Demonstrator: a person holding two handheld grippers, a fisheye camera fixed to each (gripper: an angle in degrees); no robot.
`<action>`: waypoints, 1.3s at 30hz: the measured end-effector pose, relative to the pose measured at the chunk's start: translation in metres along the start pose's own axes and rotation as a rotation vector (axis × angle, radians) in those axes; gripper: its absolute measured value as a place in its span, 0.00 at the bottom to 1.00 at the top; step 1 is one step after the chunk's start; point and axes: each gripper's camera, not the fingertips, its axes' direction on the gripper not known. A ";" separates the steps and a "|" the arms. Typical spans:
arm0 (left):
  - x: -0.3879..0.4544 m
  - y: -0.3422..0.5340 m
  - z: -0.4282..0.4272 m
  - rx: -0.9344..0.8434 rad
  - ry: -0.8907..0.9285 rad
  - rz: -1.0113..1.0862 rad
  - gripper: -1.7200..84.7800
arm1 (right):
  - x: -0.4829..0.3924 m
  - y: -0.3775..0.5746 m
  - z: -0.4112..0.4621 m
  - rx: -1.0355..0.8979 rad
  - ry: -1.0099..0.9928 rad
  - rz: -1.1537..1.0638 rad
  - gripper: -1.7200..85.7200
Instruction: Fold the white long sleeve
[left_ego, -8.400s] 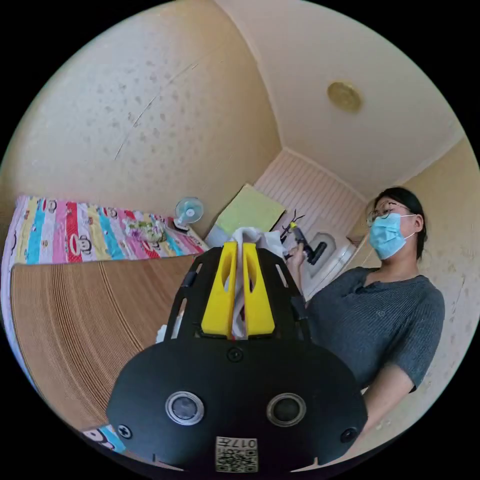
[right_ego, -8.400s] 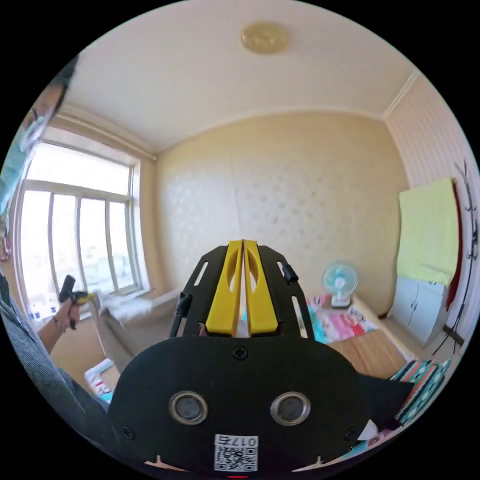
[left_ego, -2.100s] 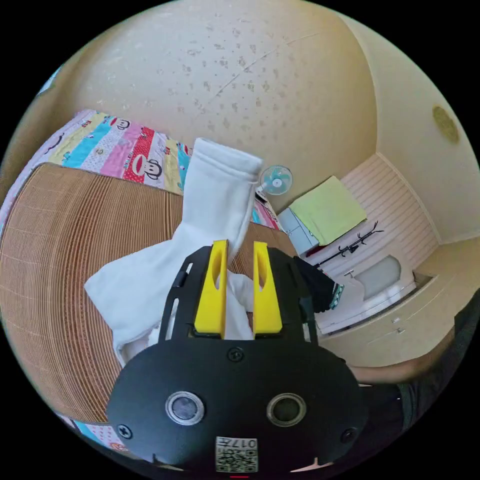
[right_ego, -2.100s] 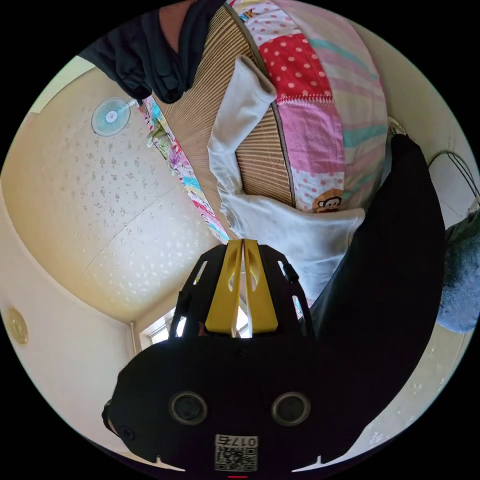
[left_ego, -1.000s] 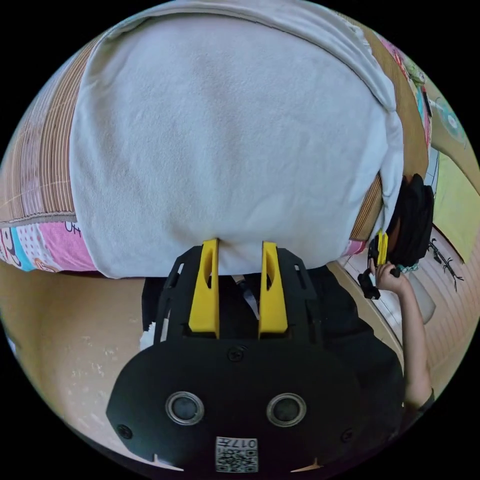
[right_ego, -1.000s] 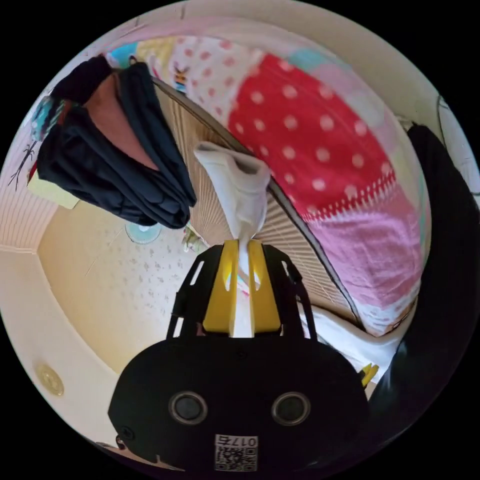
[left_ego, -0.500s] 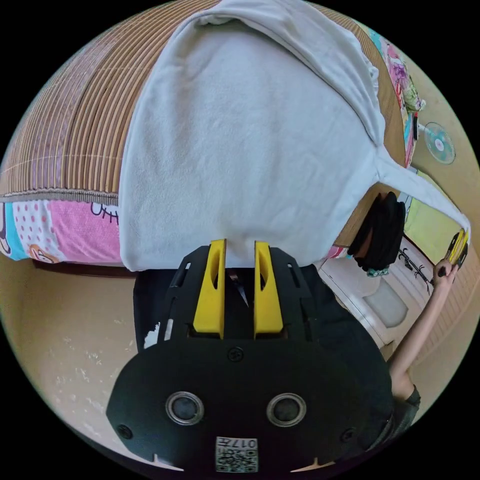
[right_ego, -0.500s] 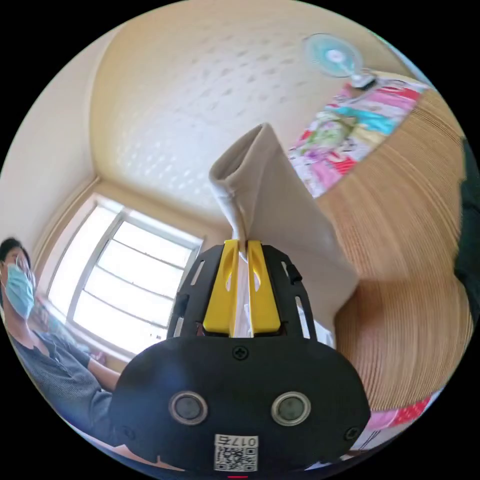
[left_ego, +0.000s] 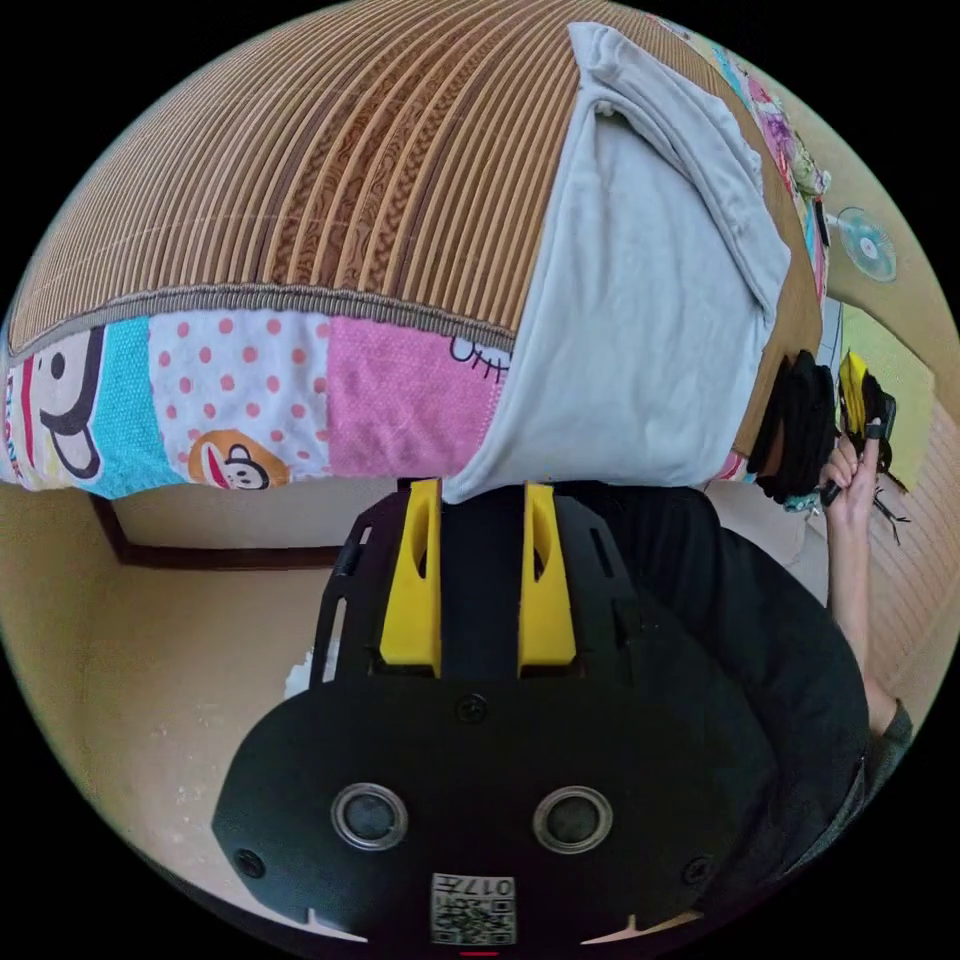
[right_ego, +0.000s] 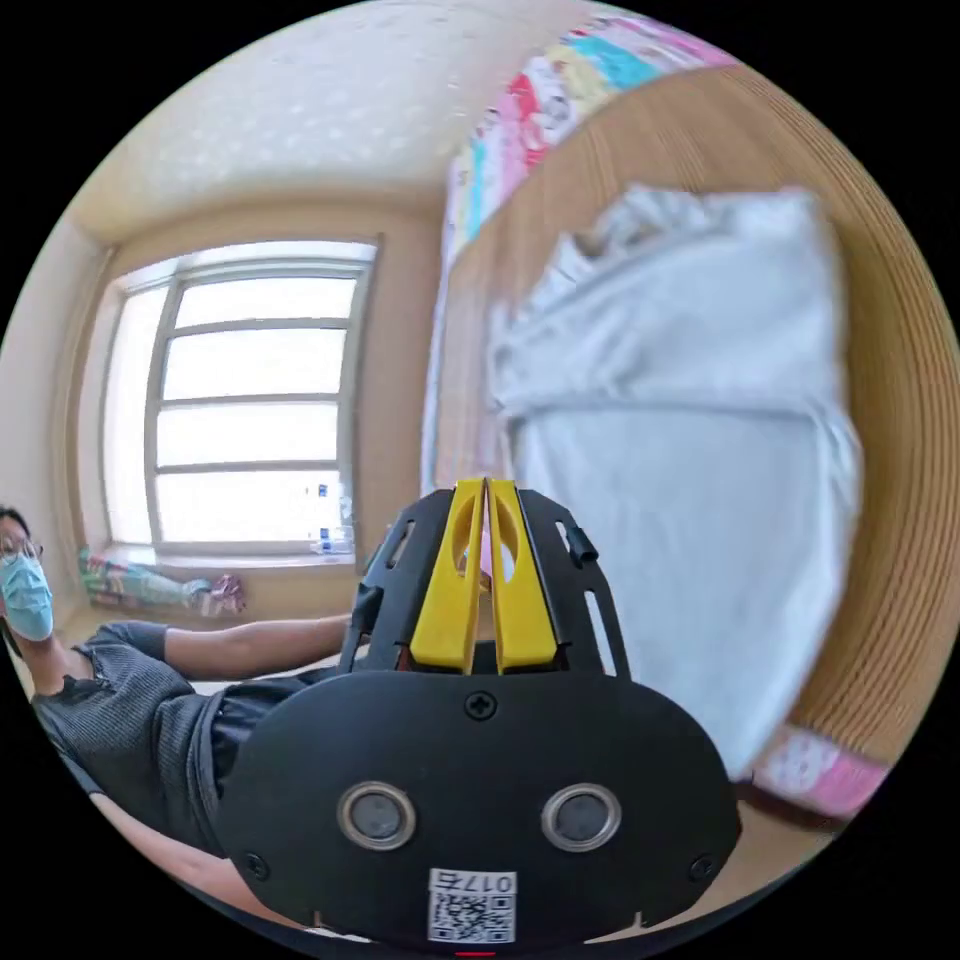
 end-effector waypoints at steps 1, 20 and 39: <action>-0.010 0.004 0.008 -0.044 -0.022 0.021 0.17 | 0.020 0.024 -0.008 -0.017 0.051 0.082 0.04; -0.055 -0.048 0.059 -0.362 -0.121 0.312 0.08 | 0.079 0.114 0.020 -0.495 0.652 0.448 0.24; -0.121 0.044 -0.155 -0.175 1.111 0.821 0.06 | -0.019 0.167 -0.178 -0.145 -0.635 -0.112 0.04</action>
